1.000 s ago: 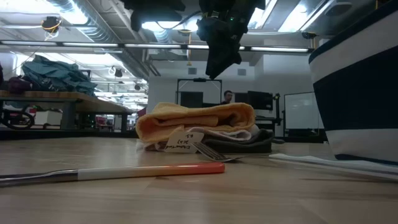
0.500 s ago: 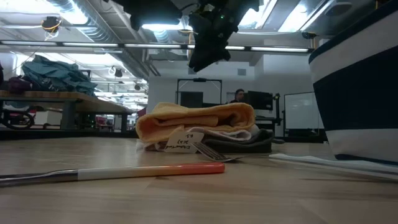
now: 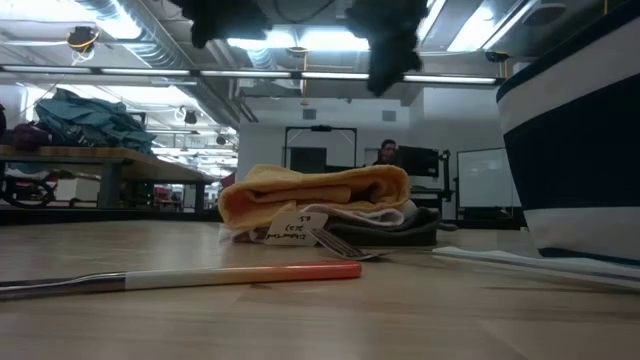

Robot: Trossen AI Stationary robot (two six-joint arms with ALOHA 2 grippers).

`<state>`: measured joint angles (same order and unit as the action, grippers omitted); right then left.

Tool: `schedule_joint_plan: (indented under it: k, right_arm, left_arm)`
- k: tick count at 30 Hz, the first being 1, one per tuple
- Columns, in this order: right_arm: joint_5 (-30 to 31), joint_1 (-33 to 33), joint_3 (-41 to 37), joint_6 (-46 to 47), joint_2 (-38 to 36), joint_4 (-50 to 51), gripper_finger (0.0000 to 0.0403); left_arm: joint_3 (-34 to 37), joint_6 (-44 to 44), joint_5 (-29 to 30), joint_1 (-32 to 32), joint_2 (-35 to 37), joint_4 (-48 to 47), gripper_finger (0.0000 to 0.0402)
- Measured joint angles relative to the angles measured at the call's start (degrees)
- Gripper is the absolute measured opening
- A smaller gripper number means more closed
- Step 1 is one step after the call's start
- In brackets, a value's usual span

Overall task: Fold towel
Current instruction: Put the stacked towels into the laundry bin

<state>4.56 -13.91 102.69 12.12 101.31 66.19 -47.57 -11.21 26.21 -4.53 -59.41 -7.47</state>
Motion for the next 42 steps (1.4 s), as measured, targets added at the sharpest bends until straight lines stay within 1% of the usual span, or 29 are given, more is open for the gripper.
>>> schedule_joint_plan:
  k: [2, 5, 9, 12, 14, 16, 19, 22, 25, 29, 34, 37, 42]
  right_arm:
    - [1.75, 0.00, -1.45, 0.02, -1.88, 1.72, 0.0137]
    - [2.28, 0.00, -4.98, 0.77, -5.08, 2.52, 0.0137]
    - [3.00, 0.00, -11.14, 1.26, -10.46, 2.24, 0.0137]
    - [5.98, 0.00, -17.68, 3.26, -15.47, 1.93, 0.0137]
    - [9.48, 0.00, -23.25, 6.04, -19.69, 0.49, 0.0137]
    - [12.16, -0.04, -28.83, 9.47, -24.07, -1.53, 0.0137]
    - [12.47, -0.04, -36.86, 13.84, -29.33, -6.22, 0.0137]
    - [11.24, 0.07, -43.04, 17.26, -32.09, -12.62, 0.0137]
    - [6.98, 0.04, -47.19, 20.33, -32.20, -19.03, 0.0137]
    - [6.34, 0.04, -50.81, 21.01, -30.26, -27.10, 0.0137]
    - [6.36, 0.00, -51.49, 21.07, -26.51, -30.16, 0.0137]
    - [5.66, 0.00, -51.49, 21.05, -24.62, -31.08, 0.0137]
    - [4.83, 0.02, -51.49, 20.70, -22.46, -31.68, 0.0137]
  left_arm:
    - [0.00, -2.84, -0.03, 0.22, 0.21, -2.89, 0.0125]
    - [0.14, -6.51, 0.03, 0.43, 0.00, -6.14, 0.0125]
    - [1.00, -7.99, -0.06, 0.99, -0.22, -7.42, 0.0125]
    - [1.42, -7.92, -0.06, 1.64, -0.27, -8.10, 0.0125]
    - [1.51, -8.66, -0.07, 2.31, -0.29, -9.76, 0.0125]
    - [1.53, -11.34, -0.04, 3.36, -0.31, -11.06, 0.0125]
    - [1.53, -18.23, 0.05, 5.62, -0.77, -13.14, 0.0125]
    - [1.53, -25.26, 0.11, 7.88, -1.84, -14.50, 0.0125]
    - [1.53, -29.20, 0.10, 9.33, -3.73, -14.44, 0.0125]
    - [1.53, -33.34, -0.02, 9.93, -7.79, -14.55, 0.0125]
    - [1.53, -39.60, -3.15, 9.78, -13.77, -12.85, 0.0125]
    - [1.53, -39.81, -4.86, 9.78, -16.54, -12.55, 0.0125]
    - [1.55, -39.81, -5.07, 9.78, -19.14, -13.06, 0.0125]
